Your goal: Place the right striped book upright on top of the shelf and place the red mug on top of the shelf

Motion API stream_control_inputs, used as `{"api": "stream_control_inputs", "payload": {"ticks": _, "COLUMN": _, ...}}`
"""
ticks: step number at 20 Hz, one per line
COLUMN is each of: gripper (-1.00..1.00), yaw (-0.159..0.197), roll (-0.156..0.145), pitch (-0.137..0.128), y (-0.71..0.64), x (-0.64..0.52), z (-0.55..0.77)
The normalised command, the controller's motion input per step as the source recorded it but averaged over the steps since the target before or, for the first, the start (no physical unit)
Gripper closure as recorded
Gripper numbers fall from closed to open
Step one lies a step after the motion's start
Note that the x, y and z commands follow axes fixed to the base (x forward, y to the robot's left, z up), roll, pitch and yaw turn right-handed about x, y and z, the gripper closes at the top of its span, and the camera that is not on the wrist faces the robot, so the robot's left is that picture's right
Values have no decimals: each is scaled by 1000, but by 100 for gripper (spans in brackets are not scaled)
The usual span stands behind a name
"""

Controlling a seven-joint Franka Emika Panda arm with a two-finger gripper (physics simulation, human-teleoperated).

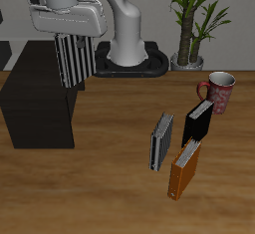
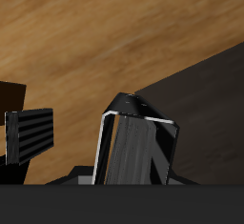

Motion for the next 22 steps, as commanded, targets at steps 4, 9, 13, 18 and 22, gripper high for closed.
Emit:
{"api": "stream_control_inputs", "payload": {"ticks": 4, "gripper": 100, "yaw": -35, "roll": 24, "pitch": -26, "y": -95, "x": -327, "z": 112}}
{"api": "stream_control_inputs", "payload": {"ticks": 9, "gripper": 100, "yaw": -60, "roll": 7, "pitch": -62, "y": -297, "x": -582, "z": 276}}
{"api": "stream_control_inputs", "payload": {"ticks": 13, "gripper": 100, "yaw": -113, "roll": -5, "pitch": -26, "y": -434, "x": -442, "z": 198}}
{"api": "stream_control_inputs", "payload": {"ticks": 18, "gripper": 100, "yaw": -144, "roll": -26, "pitch": -20, "y": -505, "x": -455, "z": 24}}
{"api": "stream_control_inputs", "payload": {"ticks": 22, "gripper": 100, "yaw": -104, "roll": -47, "pitch": -19, "y": -322, "x": -503, "z": -38}}
